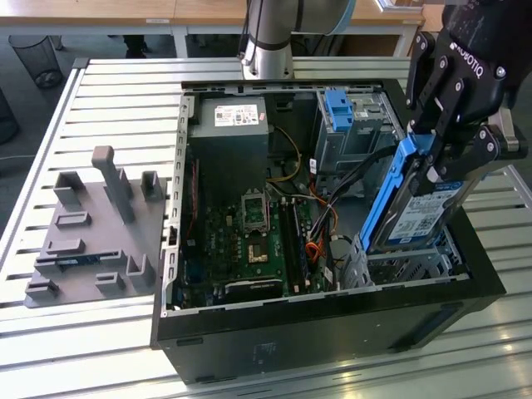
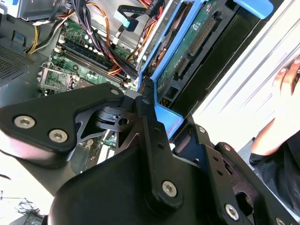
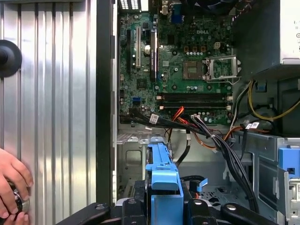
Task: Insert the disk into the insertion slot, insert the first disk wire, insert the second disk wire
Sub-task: 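Insert the disk into the insertion slot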
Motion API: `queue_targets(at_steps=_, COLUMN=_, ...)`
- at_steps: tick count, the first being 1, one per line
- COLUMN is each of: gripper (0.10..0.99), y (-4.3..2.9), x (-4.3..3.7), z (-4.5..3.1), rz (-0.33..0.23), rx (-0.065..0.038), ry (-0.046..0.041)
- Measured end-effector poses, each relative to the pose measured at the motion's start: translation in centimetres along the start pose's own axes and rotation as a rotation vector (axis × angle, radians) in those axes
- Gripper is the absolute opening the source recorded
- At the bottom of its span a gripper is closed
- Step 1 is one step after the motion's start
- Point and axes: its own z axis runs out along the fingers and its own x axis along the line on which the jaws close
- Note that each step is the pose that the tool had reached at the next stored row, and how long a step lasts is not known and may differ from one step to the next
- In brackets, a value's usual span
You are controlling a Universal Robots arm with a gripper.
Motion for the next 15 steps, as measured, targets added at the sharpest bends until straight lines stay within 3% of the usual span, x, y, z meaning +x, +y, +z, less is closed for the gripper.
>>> queue_targets(at_steps=15, gripper=0.365, y=-0.01, x=0.00, z=0.93, rz=0.000, rx=0.000, ry=-0.0029)
